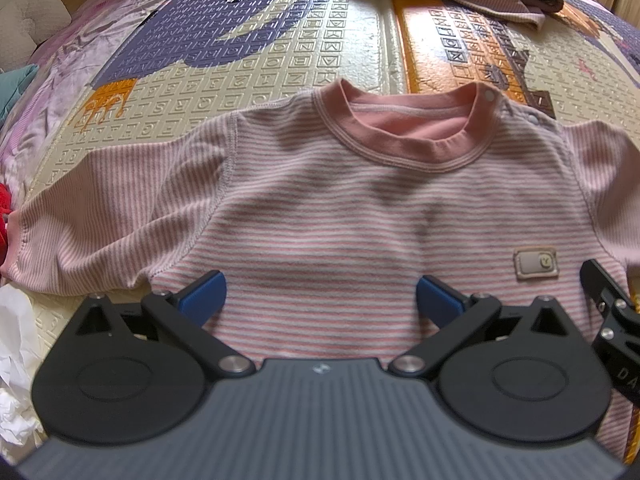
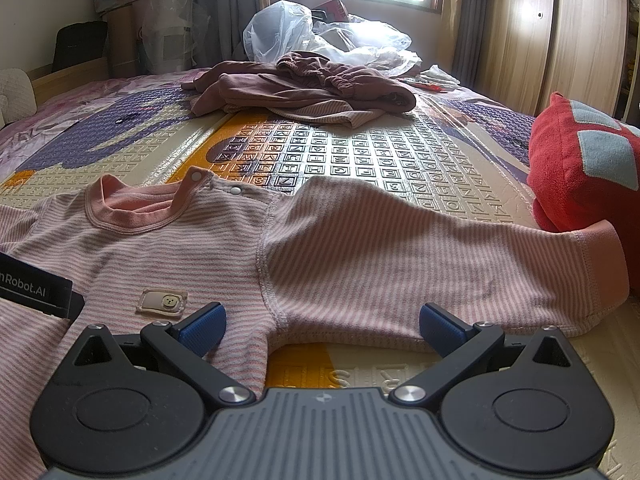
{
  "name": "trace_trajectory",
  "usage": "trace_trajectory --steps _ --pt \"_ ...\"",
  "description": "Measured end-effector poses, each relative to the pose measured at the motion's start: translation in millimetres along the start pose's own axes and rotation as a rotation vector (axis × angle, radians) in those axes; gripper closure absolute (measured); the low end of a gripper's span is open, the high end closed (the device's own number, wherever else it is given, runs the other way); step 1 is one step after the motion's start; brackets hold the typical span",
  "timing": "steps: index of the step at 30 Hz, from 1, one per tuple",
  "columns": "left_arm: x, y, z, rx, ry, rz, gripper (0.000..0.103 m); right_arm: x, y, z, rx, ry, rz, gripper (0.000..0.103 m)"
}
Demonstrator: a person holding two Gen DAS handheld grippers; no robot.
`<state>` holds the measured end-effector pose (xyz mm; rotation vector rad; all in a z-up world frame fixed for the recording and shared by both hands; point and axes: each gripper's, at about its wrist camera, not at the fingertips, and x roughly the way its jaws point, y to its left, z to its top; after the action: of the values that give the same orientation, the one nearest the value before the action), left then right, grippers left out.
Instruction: Fold clothes
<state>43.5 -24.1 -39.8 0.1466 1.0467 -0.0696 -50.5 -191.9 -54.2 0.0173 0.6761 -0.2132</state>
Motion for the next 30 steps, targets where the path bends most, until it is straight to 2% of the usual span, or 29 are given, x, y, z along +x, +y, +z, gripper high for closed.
trace_trajectory --steps 12,15,19,21,24,28,30 --pt "-0.7 2.3 0.5 -0.008 0.004 -0.004 0.000 -0.1 -0.1 -0.2 0.000 0.000 0.000 0.000" --pt "-6.8 7.4 1.5 -0.037 0.056 -0.018 0.000 -0.3 -0.3 -0.3 0.002 -0.001 0.002 0.000" --pt "-22.6 18.5 -3.3 -0.086 0.110 -0.139 0.000 -0.4 -1.1 -0.6 0.004 -0.002 0.003 0.000" --pt "-29.9 20.8 -5.0 -0.101 0.111 -0.170 0.000 -0.4 -1.3 -0.7 0.004 -0.002 0.004 0.000" --pt "-35.3 17.4 -7.7 -0.092 0.112 -0.166 0.000 -0.4 -1.5 -0.8 0.004 -0.002 0.003 0.000" --pt "-32.7 12.6 -20.4 -0.100 0.152 -0.170 0.000 -0.7 -2.3 -0.5 0.004 -0.002 0.004 0.000" --pt "-37.2 8.1 -31.4 -0.080 0.135 -0.140 0.000 -0.7 -2.3 -0.6 0.005 -0.002 0.004 0.000"
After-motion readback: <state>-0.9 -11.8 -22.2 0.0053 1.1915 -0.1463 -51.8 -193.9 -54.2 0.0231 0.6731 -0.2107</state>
